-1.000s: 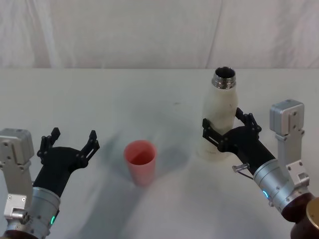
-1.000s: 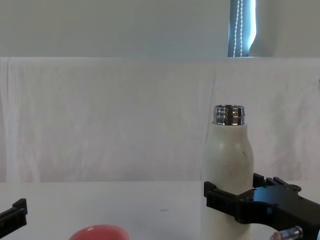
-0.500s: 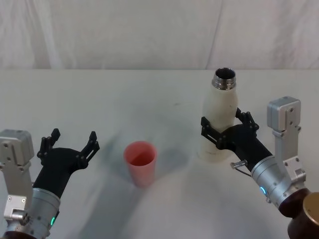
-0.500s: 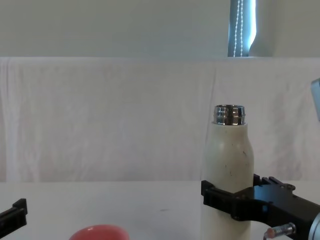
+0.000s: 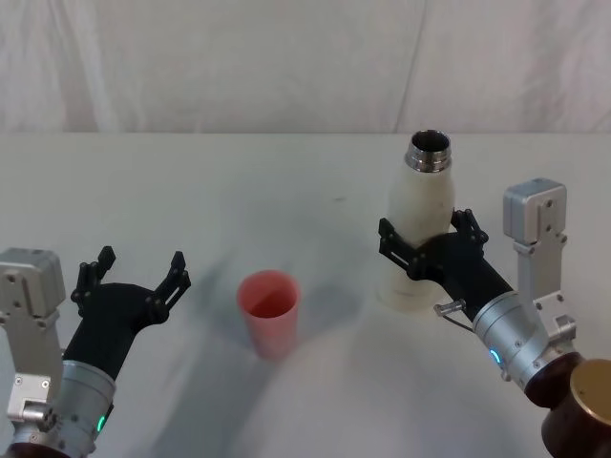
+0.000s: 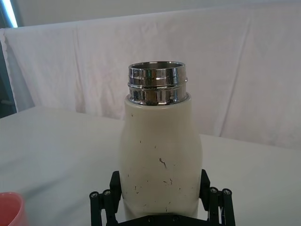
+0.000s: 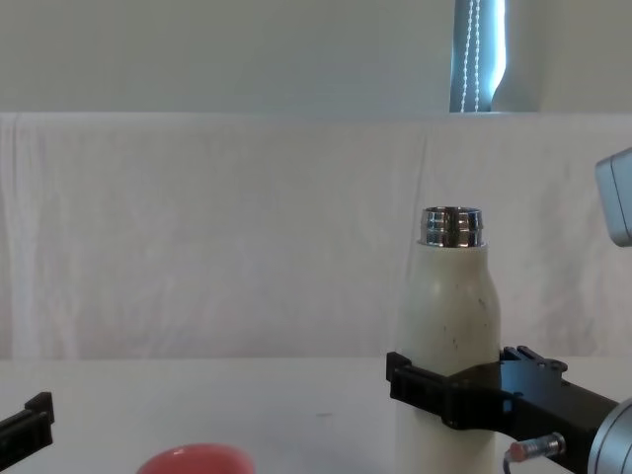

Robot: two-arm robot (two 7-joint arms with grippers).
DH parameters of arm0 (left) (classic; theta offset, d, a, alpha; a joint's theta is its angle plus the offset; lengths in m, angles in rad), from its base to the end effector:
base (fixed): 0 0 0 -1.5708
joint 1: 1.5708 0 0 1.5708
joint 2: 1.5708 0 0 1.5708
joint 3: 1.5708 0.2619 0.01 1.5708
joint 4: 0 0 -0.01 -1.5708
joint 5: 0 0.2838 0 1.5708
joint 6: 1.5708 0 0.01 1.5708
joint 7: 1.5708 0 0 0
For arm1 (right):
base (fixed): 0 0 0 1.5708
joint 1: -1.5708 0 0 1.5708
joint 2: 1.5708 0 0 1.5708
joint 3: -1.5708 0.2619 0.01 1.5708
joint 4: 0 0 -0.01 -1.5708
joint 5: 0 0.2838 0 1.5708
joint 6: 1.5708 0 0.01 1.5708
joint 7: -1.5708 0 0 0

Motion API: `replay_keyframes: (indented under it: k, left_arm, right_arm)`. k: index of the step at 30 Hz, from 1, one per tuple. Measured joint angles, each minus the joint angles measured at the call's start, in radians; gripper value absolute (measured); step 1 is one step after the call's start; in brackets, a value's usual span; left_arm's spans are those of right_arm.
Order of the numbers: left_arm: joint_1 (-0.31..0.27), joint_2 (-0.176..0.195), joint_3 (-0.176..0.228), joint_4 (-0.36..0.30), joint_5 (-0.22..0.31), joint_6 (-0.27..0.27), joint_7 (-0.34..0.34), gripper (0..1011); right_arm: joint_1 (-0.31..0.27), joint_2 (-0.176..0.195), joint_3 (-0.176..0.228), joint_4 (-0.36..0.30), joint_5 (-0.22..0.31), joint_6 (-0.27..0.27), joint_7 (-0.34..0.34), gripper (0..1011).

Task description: Grasp the thermos with one hand and pour water into the cup lid.

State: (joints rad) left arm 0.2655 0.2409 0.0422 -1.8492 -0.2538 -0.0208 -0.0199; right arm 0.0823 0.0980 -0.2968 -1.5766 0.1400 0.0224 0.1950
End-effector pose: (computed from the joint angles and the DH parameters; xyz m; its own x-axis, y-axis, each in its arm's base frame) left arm 0.2352 0.0334 -0.2588 0.1245 0.9917 -0.0327 -0.9921 0.1240 -0.0176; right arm 0.3124 0.0620 -0.2530 0.4728 -0.8810 -0.0153 0.8808 0.4720 0.0371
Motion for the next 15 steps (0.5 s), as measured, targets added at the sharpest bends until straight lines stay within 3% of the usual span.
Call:
replay_keyframes:
  k: [8,15]
  left_arm:
    - [0.000,0.000,0.000,0.000,0.000,0.000,0.000,1001]
    - [0.000,0.000,0.000,0.000,0.000,0.000,0.000,1001]
  right_arm:
    - [0.005,-0.002,-0.002,0.009,0.004,-0.006,0.000,960]
    - [0.005,0.000,-0.002,-0.016,0.004,0.023,-0.007,960]
